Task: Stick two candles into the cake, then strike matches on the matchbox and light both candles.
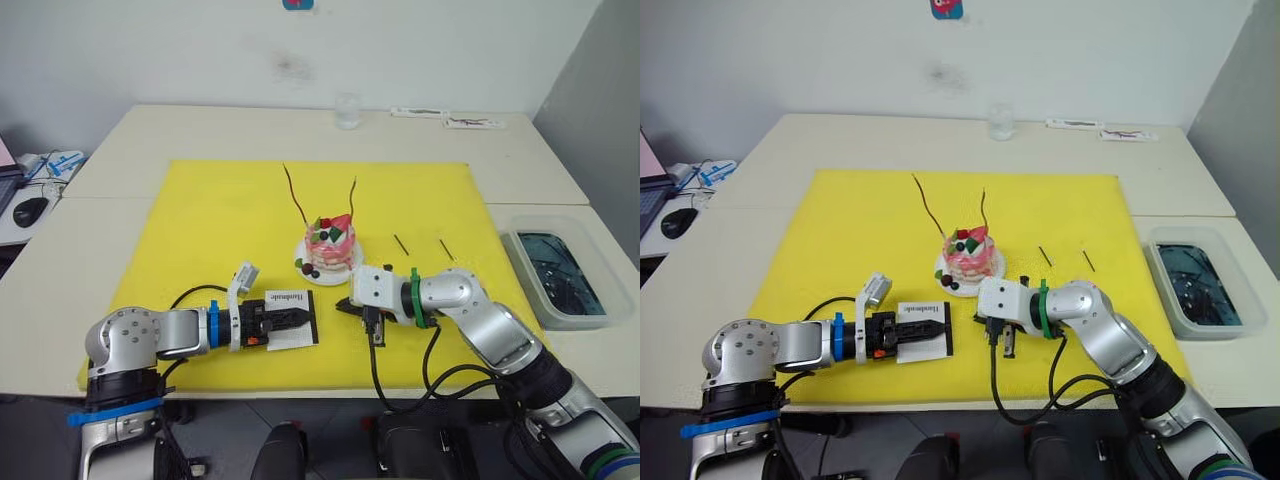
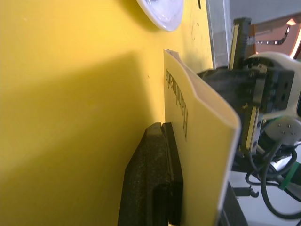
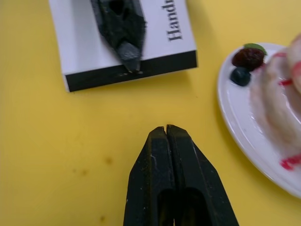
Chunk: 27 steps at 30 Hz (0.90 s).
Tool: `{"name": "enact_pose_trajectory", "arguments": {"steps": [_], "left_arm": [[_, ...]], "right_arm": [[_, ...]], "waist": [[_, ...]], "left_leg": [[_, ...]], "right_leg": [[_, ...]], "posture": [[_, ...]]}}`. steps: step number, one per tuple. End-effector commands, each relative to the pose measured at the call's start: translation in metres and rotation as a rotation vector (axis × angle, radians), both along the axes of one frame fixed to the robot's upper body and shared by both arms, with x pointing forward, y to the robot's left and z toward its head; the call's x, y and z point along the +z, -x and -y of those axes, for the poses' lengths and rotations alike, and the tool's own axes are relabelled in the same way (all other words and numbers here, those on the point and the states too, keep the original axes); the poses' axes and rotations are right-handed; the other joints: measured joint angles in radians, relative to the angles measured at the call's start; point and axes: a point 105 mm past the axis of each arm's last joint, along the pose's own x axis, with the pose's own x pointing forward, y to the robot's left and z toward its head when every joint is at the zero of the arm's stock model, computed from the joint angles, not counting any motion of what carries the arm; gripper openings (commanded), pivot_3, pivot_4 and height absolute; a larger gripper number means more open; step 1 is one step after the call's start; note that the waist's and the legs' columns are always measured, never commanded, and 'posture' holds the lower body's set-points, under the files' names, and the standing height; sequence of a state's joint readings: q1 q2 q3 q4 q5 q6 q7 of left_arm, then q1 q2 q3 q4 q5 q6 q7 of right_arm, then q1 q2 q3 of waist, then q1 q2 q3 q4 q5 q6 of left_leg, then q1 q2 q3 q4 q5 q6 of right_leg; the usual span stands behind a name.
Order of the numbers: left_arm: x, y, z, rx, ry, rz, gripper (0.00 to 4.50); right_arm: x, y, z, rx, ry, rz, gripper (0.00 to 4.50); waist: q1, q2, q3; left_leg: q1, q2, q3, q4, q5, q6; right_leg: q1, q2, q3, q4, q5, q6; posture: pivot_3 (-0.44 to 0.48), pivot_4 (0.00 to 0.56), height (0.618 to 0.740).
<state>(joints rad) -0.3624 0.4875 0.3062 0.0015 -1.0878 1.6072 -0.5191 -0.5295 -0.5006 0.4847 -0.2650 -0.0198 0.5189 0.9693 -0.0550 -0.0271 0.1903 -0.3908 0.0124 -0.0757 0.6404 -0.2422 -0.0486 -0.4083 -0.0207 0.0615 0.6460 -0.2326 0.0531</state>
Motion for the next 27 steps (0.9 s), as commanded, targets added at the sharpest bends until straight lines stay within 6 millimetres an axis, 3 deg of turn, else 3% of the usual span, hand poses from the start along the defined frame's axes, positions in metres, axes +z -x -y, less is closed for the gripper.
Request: {"name": "enact_pose_trajectory", "arguments": {"steps": [1,6,14,19,27], "left_arm": [[0.01,0.007,0.004,-0.064,0.042,0.021,0.03],[0.026,0.013,0.008,-0.143,0.116,0.044,0.03],[0.012,0.007,0.015,-0.153,0.018,0.032,0.03],[0.003,0.005,0.017,-0.161,-0.037,0.018,0.03],[-0.002,0.004,0.013,-0.154,-0.073,0.013,0.03]], "right_arm": [[0.027,0.004,0.003,0.008,-0.048,0.063,0.0],[0.039,0.006,0.02,-0.052,-0.064,0.079,0.0],[0.043,0.013,0.032,-0.136,-0.093,0.052,0.0],[0.036,0.02,0.025,-0.115,-0.096,0.02,0.0],[0.021,0.023,-0.006,-0.014,-0.103,-0.006,0.0]], "waist": [[-0.001,0.0,0.0],[0.002,0.0,0.0],[0.008,0.0,0.0],[0.008,0.0,0.0],[0.006,0.0,0.0]], "left_leg": [[0.0,0.0,0.0,0.0,0.0,0.0],[-0.007,0.0,-0.001,-0.001,0.0,0.0],[-0.009,0.0,-0.001,-0.001,0.0,-0.001],[-0.009,0.0,-0.001,-0.001,0.0,-0.001],[-0.008,0.0,-0.001,-0.001,0.0,-0.001]], "right_leg": [[0.0,0.0,0.0,0.0,0.0,0.0],[-0.006,0.0,-0.001,0.0,0.001,0.002],[-0.008,0.0,-0.001,0.0,0.0,0.003],[-0.008,0.0,-0.001,0.0,0.0,0.003],[-0.008,0.0,-0.001,0.0,0.0,0.003]], "posture": [[0.0,0.15,0.74],[0.0,0.15,0.74],[0.0,0.15,0.74],[0.0,0.15,0.74],[0.0,0.15,0.74]]}}
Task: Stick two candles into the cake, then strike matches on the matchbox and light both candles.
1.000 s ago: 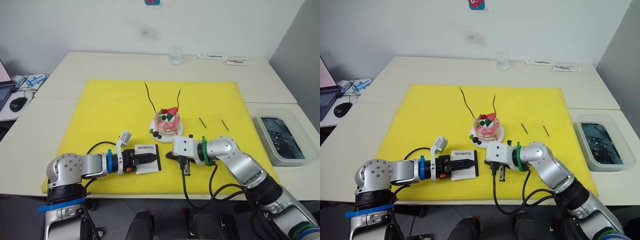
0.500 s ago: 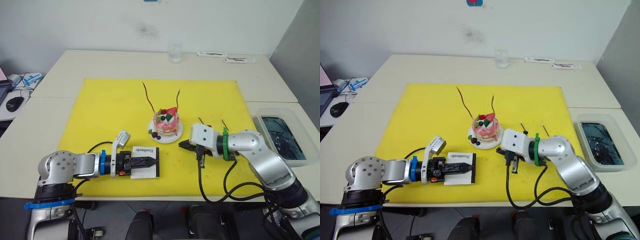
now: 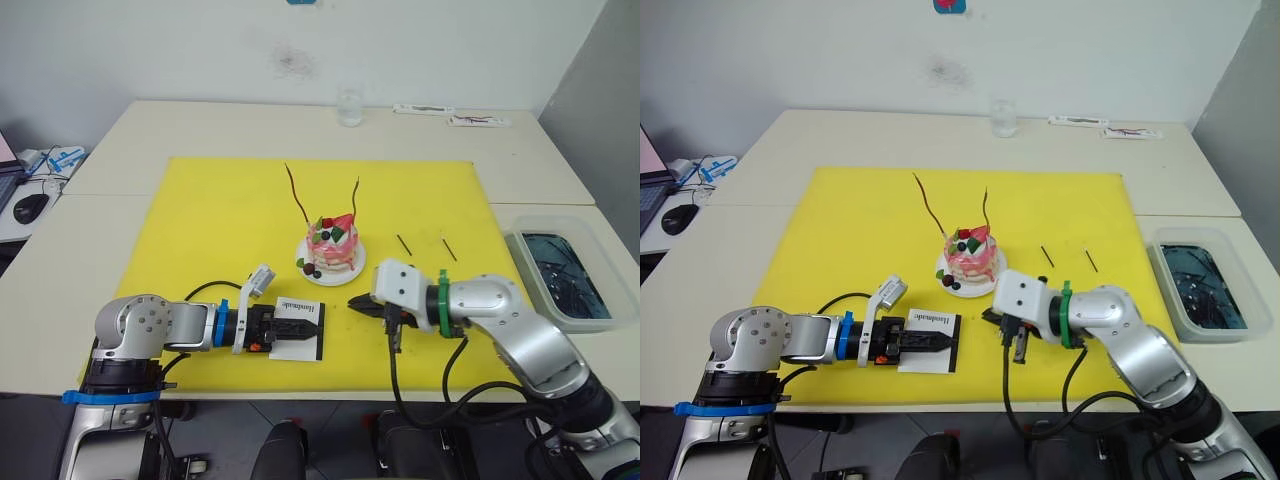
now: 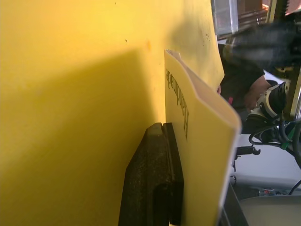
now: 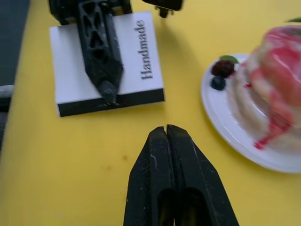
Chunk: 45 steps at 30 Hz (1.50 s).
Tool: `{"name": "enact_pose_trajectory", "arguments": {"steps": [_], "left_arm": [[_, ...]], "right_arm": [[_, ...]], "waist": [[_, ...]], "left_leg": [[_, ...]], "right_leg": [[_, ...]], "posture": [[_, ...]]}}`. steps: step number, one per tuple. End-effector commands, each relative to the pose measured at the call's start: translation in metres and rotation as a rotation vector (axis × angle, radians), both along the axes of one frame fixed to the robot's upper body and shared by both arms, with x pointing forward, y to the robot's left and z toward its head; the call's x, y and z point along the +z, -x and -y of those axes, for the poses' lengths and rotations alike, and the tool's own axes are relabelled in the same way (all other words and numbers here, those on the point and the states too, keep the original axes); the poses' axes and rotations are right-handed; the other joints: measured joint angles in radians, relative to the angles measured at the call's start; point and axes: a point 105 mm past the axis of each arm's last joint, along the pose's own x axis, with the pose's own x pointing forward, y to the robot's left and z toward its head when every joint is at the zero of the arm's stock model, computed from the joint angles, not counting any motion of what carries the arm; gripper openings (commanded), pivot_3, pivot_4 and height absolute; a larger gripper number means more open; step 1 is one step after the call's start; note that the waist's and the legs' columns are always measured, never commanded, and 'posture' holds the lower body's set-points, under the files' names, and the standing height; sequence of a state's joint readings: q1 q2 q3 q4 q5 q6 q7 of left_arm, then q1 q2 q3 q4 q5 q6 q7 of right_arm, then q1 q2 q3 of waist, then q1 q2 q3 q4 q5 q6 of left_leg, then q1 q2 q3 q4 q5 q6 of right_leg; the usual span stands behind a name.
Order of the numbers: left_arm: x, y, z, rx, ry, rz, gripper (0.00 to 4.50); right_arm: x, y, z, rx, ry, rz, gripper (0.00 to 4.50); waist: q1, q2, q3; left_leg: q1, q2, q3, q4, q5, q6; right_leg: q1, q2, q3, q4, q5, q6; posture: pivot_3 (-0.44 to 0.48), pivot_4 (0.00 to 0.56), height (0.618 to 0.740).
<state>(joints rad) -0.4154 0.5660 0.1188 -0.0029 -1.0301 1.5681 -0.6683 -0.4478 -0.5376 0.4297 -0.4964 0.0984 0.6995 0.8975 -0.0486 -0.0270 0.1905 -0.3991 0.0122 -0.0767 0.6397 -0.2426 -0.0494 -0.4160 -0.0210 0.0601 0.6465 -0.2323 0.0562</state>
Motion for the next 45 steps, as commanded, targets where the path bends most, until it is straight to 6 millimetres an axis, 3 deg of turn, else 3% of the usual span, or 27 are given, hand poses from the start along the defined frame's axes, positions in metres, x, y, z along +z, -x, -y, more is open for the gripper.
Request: {"name": "enact_pose_trajectory", "arguments": {"steps": [1,3,11,19,32,37,45], "left_arm": [[-0.003,-0.001,-0.001,0.006,-0.019,0.002,0.03],[-0.004,-0.002,-0.001,0.012,-0.021,0.003,0.03],[0.001,-0.004,-0.005,0.023,-0.034,0.019,2.32],[0.015,-0.006,-0.012,0.025,-0.046,0.043,2.32],[0.012,-0.007,-0.016,0.029,-0.102,0.033,2.32],[0.025,-0.009,-0.011,-0.002,-0.099,0.076,2.32],[0.01,-0.009,-0.022,0.042,-0.158,0.032,2.32]], "right_arm": [[0.004,-0.003,-0.011,0.039,-0.005,0.047,0.0],[0.001,-0.003,-0.012,0.054,0.008,0.046,0.0],[-0.003,-0.002,-0.013,0.071,0.014,0.039,0.0],[-0.003,-0.001,-0.013,0.065,0.008,0.037,0.0],[-0.006,-0.001,-0.014,0.068,0.02,0.029,0.0],[-0.007,-0.001,-0.014,0.07,0.023,0.027,0.0],[-0.006,-0.002,-0.016,0.075,0.022,0.03,0.0]], "waist": [[0.0,0.0,0.0],[0.0,0.0,0.0],[0.0,0.0,0.0],[-0.002,0.0,0.0],[-0.002,0.0,0.0],[-0.002,0.0,0.0],[-0.002,0.0,0.0]], "left_leg": [[0.0,0.0,0.0,0.0,0.0,0.0],[0.0,0.0,0.0,0.001,0.0,0.0],[0.0,0.0,0.0,0.001,0.0,0.0],[0.001,0.0,-0.001,0.001,0.0,0.0],[0.0,0.0,0.0,0.001,0.0,0.0],[0.0,0.0,-0.001,0.001,0.0,0.0],[0.0,0.0,0.0,0.001,0.0,0.0]], "right_leg": [[0.0,0.0,0.0,0.0,0.0,0.0],[0.0,0.0,0.0,0.0,0.0,0.0],[0.0,0.0,0.0,0.001,0.0,0.0],[0.001,0.001,0.0,0.001,0.001,0.001],[0.0,0.0,0.0,0.001,0.0,0.0],[0.0,0.0,0.0,0.001,0.0,0.001],[0.0,0.0,0.0,0.001,0.0,0.0]], "posture": [[0.0,0.15,0.74],[0.0,0.15,0.74],[0.0,0.15,0.74],[0.0,0.15,0.74],[0.0,0.15,0.74],[0.0,0.15,0.74],[0.0,0.15,0.74]]}}
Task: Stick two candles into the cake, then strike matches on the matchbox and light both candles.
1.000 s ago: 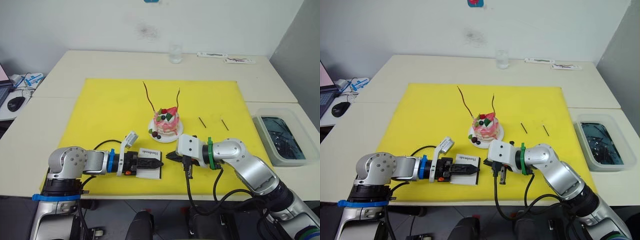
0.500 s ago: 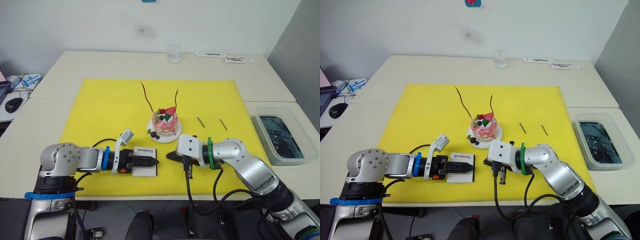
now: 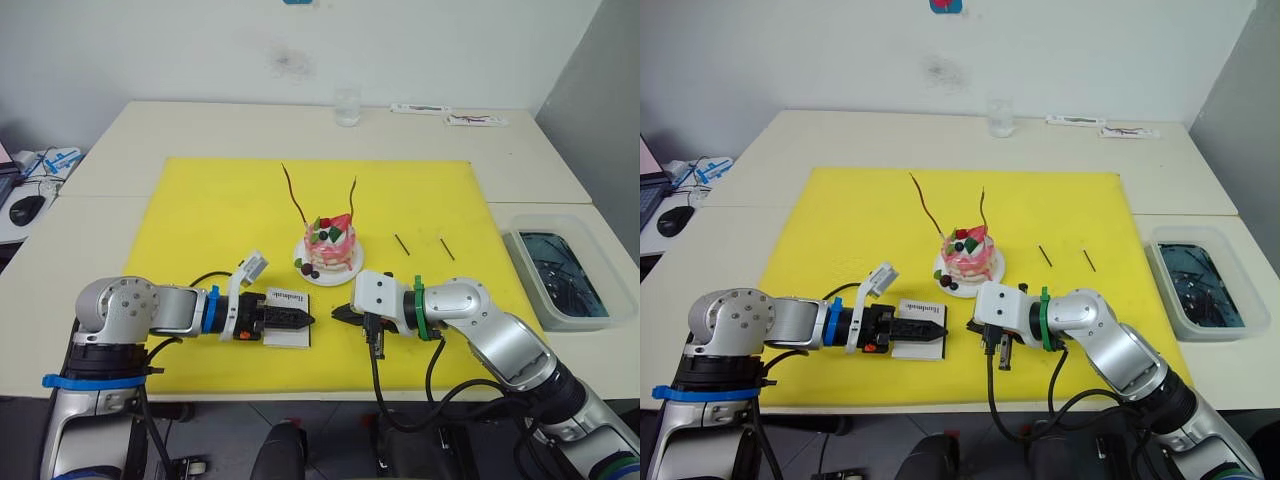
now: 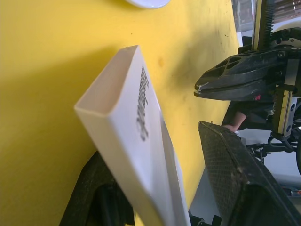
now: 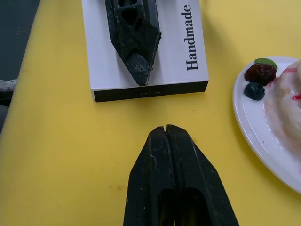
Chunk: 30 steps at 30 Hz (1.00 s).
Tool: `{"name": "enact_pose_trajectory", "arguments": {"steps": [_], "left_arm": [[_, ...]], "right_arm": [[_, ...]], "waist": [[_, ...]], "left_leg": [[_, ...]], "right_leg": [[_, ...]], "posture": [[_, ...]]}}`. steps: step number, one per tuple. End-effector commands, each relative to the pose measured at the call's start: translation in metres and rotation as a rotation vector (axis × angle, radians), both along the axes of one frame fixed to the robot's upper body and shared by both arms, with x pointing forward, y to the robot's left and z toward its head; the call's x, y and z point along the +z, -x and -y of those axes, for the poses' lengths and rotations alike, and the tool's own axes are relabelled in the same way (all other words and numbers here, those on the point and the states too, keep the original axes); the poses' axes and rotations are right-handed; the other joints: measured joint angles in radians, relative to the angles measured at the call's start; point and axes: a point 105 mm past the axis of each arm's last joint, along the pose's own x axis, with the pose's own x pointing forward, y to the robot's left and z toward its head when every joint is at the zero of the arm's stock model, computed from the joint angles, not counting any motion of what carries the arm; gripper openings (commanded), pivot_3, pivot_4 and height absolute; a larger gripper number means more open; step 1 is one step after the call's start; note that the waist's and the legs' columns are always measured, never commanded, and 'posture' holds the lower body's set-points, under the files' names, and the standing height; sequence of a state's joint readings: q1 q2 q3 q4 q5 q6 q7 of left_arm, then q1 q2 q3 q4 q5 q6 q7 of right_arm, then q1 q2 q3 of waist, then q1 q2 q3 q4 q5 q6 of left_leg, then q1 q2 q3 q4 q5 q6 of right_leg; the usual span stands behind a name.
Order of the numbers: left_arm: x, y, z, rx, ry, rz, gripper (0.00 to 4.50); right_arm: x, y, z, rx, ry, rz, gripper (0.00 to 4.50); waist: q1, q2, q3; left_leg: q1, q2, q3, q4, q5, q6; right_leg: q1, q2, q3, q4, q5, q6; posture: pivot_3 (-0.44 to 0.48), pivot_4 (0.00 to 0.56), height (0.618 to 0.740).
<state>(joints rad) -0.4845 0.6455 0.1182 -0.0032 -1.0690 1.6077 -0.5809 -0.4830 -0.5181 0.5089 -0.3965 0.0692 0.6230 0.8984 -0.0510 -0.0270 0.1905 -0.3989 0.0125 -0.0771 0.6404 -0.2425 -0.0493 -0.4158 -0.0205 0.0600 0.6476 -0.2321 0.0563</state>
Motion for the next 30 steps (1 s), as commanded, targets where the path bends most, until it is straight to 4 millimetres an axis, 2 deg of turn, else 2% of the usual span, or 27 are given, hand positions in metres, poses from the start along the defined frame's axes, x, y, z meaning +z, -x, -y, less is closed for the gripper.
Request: {"name": "enact_pose_trajectory", "arguments": {"steps": [1,8,11,15,17,21,30], "left_arm": [[-0.005,-0.001,-0.009,0.035,-0.036,-0.014,2.32],[-0.009,-0.003,-0.012,0.055,-0.041,-0.021,2.32],[-0.01,-0.004,-0.013,0.061,-0.037,-0.025,1.74],[-0.01,-0.005,-0.013,0.064,-0.033,-0.025,0.45],[-0.009,-0.004,-0.012,0.057,-0.026,-0.024,0.04],[-0.005,-0.002,-0.009,0.032,-0.002,-0.01,0.04],[0.007,0.016,-0.005,-0.091,0.072,0.021,0.04]], "right_arm": [[0.008,0.002,-0.005,0.029,-0.016,0.032,0.0],[0.009,0.001,-0.006,0.03,-0.015,0.034,0.0],[0.009,0.001,-0.005,0.028,-0.015,0.035,0.0],[0.009,0.001,-0.004,0.024,-0.013,0.035,0.0],[0.009,0.001,-0.004,0.023,-0.013,0.036,0.0],[0.011,0.001,-0.002,0.02,-0.015,0.041,0.0],[0.025,-0.002,0.003,-0.008,-0.064,0.067,0.0]], "waist": [[0.0,0.0,0.0],[-0.001,0.0,0.0],[-0.002,0.0,0.0],[-0.002,0.0,0.0],[-0.002,0.0,0.0],[-0.002,0.0,0.0],[-0.002,0.0,0.0]], "left_leg": [[0.0,0.0,0.0,0.0,0.0,0.0],[0.001,0.0,0.0,0.0,0.0,0.0],[0.001,0.0,0.0,0.0,0.0,0.0],[0.0,0.0,0.0,0.0,0.0,0.0],[0.0,0.0,0.0,0.0,0.0,0.0],[0.0,0.0,0.0,0.0,0.0,0.0],[0.0,0.0,0.0,0.0,0.0,0.0]], "right_leg": [[0.0,0.0,0.0,0.0,0.0,0.0],[0.0,0.0,0.0,0.001,0.0,0.0],[0.0,0.0,0.0,0.001,0.0,0.0],[0.0,0.0,0.0,0.001,0.0,0.0],[0.0,0.0,0.0,0.001,0.0,0.0],[0.0,0.0,0.0,0.001,0.0,0.0],[0.0,0.0,0.0,0.0,0.0,0.0]], "posture": [[0.0,0.15,0.74],[0.0,0.15,0.74],[0.0,0.15,0.74],[0.0,0.15,0.74],[0.0,0.15,0.74],[0.0,0.15,0.74],[0.0,0.15,0.74]]}}
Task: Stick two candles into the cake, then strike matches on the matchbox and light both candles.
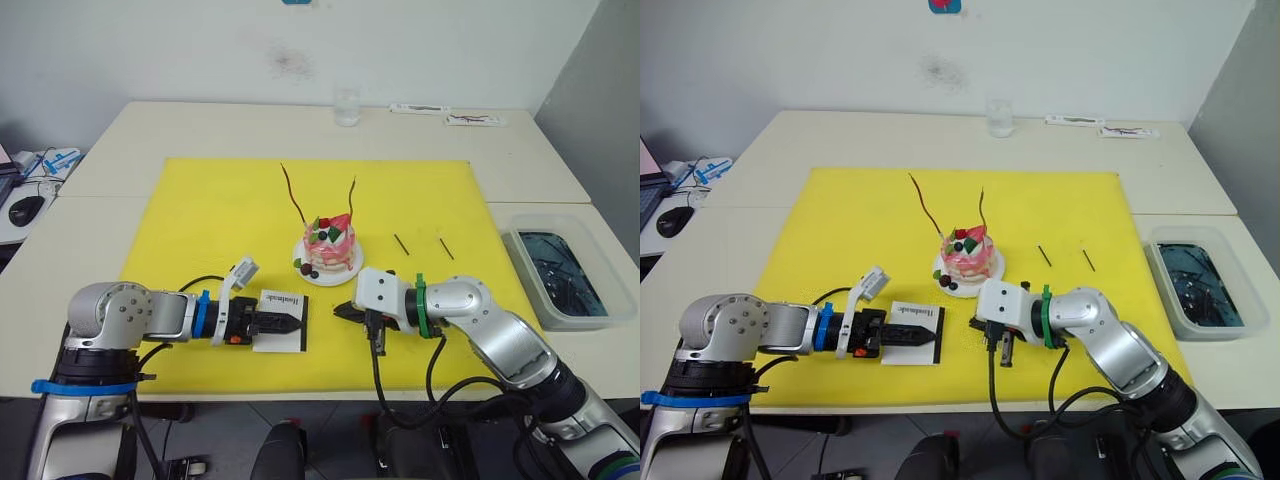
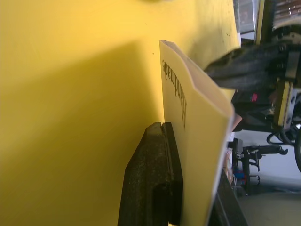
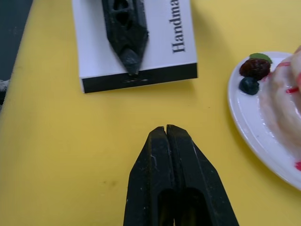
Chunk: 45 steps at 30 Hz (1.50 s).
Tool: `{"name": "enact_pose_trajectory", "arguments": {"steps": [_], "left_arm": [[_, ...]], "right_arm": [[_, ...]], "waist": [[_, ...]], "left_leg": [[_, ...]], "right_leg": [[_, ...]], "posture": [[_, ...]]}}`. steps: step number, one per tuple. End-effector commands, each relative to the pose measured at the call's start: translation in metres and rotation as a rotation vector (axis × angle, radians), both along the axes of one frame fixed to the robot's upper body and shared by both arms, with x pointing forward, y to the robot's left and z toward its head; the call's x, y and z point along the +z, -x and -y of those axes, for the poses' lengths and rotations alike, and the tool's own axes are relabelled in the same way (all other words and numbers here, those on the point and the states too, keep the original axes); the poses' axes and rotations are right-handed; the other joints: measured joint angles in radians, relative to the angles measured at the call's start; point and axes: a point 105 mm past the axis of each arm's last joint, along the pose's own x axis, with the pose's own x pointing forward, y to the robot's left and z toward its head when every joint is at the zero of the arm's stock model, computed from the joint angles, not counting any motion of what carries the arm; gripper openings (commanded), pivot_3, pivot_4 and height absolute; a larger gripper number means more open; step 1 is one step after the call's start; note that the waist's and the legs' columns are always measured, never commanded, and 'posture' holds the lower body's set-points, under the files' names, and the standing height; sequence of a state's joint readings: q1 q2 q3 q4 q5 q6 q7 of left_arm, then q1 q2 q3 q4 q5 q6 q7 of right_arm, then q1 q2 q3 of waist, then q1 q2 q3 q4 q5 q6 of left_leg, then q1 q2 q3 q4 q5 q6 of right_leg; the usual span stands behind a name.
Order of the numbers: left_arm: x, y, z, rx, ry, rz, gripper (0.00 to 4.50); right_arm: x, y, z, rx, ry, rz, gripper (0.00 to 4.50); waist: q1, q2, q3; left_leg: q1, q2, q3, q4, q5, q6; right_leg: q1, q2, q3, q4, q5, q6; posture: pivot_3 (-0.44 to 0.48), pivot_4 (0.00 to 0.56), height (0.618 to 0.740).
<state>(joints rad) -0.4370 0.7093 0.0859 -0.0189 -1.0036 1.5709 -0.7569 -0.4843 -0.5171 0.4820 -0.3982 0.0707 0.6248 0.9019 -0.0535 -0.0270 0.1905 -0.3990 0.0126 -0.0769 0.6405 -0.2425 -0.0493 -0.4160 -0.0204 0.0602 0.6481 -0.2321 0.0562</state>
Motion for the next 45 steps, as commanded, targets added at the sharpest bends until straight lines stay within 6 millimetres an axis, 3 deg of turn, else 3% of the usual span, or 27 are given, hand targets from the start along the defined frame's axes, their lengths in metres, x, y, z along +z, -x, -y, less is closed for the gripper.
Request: {"name": "enact_pose_trajectory", "arguments": {"steps": [1,8,11,14,16,19,24,34,45], "left_arm": [[0.01,0.006,0.006,-0.066,0.05,0.046,0.04],[0.025,0.014,0.012,-0.133,0.186,0.059,0.04],[0.026,0.018,0.013,-0.153,0.201,0.069,0.04],[0.027,0.019,0.018,-0.173,0.195,0.111,0.04],[0.028,0.02,0.02,-0.183,0.185,0.14,0.04],[0.037,0.015,0.027,-0.176,0.212,0.195,0.0],[0.043,0.015,0.033,-0.171,0.224,0.234,0.0],[0.044,0.012,0.034,-0.131,0.228,0.257,0.0],[0.044,0.012,0.032,-0.114,0.219,0.263,0.0]], "right_arm": [[0.022,0.002,0.001,0.001,-0.058,0.058,0.0],[0.053,-0.01,0.038,-0.213,-0.189,0.102,0.0],[0.055,-0.012,0.055,-0.291,-0.192,0.131,0.0],[0.053,-0.022,0.089,-0.49,-0.204,0.172,0.0],[0.052,-0.027,0.101,-0.566,-0.219,0.185,0.0],[0.048,-0.037,0.11,-0.66,-0.265,0.191,0.57],[0.037,-0.06,0.107,-0.728,-0.247,0.208,2.34],[0.021,-0.101,0.097,-0.836,-0.327,0.221,2.34],[0.006,-0.118,0.093,-0.892,-0.396,0.202,2.34]], "waist": [[0.001,0.0,0.0],[0.007,0.0,0.0],[0.009,0.0,0.0],[0.011,0.0,0.0],[0.015,0.0,0.0],[0.013,0.0,0.0],[0.009,0.0,0.0],[0.005,0.0,0.0],[0.0,0.0,0.0]], "left_leg": [[0.0,0.0,0.0,0.0,0.0,0.0],[0.0,0.0,0.0,0.0,0.0,0.0],[0.0,0.0,0.0,0.0,0.0,0.0],[0.0,0.0,0.0,0.0,0.0,0.0],[-0.001,0.0,0.0,0.0,0.0,0.0],[0.0,0.0,0.003,0.0,0.0,0.0],[0.001,0.0,0.003,0.002,0.0,0.0],[-0.001,0.0,0.003,0.002,0.0,0.0],[0.0,0.0,0.003,0.002,0.0,0.0]], "right_leg": [[0.0,0.0,0.0,0.0,0.0,0.0],[0.0,0.0,0.0,0.0,0.0,0.0],[0.0,0.0,0.0,0.0,0.0,0.0],[0.0,0.0,0.0,0.0,-0.001,-0.001],[0.0,0.0,0.0,0.0,-0.001,-0.001],[0.0,0.0,0.002,0.0,-0.001,-0.002],[0.0,0.0,0.003,0.001,-0.001,-0.002],[0.0,0.0,0.003,0.001,0.001,0.001],[0.0,0.001,0.003,0.002,0.001,0.001]], "posture": [[0.0,0.15,0.74],[0.0,0.15,0.74],[0.0,0.15,0.74],[0.0,0.15,0.74],[0.0,0.15,0.74],[0.0,0.15,0.74],[0.0,0.15,0.74],[0.0,0.15,0.74],[0.0,0.15,0.74]]}}
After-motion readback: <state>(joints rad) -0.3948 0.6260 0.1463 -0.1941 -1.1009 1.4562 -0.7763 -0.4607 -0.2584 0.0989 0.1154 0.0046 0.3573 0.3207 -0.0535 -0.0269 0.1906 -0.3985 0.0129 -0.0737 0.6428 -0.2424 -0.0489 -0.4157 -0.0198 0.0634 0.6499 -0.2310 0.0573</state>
